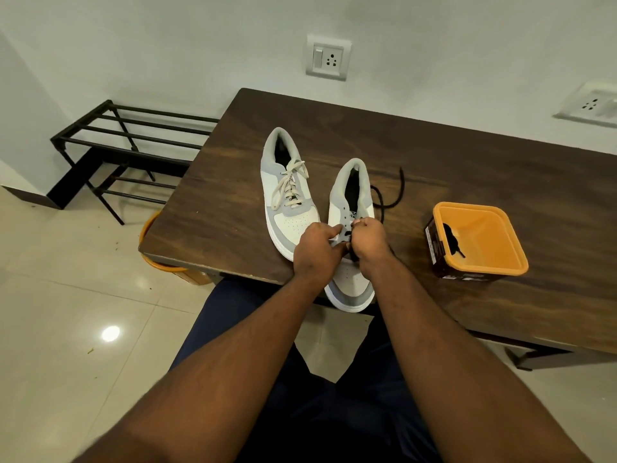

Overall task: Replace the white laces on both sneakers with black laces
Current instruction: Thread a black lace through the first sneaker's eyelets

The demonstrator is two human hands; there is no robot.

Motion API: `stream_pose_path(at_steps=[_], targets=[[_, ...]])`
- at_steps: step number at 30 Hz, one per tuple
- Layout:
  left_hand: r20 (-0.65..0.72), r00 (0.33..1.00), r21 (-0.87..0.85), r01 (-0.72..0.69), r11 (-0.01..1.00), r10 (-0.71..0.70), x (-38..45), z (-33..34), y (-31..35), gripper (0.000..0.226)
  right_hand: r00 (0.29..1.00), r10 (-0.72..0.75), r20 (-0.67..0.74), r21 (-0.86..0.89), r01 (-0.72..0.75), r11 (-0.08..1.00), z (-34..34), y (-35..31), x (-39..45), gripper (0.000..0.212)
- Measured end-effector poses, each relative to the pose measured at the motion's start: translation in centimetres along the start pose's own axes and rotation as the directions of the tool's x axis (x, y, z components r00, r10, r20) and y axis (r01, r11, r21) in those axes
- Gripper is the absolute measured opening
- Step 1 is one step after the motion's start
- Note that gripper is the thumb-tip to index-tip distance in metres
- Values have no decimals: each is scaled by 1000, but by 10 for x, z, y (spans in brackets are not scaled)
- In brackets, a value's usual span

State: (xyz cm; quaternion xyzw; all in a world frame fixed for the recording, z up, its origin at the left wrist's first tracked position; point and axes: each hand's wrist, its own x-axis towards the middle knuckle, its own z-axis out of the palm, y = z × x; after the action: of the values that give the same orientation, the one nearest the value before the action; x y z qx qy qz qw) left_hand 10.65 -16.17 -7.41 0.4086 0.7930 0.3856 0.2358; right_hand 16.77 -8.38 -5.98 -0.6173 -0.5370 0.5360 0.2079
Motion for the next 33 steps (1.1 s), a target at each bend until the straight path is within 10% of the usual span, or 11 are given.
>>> stream_pose_path(at_steps=[16, 21, 26, 30, 33], targets=[[-87, 947, -466, 236, 853, -310, 13, 8, 14, 8, 978, -2, 207, 25, -4, 1000, -34, -7, -15, 15], [-157, 927, -445, 241, 863, -340, 13, 9, 24, 12, 909, -257, 327, -176, 325, 929, -42, 8, -6, 25], [-315, 727, -796, 148, 587, -610, 20, -20, 8, 19, 871, -415, 263, -557, 489, 671, -52, 18, -3, 44], [-544, 489, -791, -28, 611, -682, 44, -82, -10, 16, 850, -486, 204, -744, 457, 487, -55, 17, -13, 56], [-582, 466, -721, 81, 688, -666, 51, -98, -21, 15, 855, -475, 208, -753, 450, 480, -57, 21, -16, 67]])
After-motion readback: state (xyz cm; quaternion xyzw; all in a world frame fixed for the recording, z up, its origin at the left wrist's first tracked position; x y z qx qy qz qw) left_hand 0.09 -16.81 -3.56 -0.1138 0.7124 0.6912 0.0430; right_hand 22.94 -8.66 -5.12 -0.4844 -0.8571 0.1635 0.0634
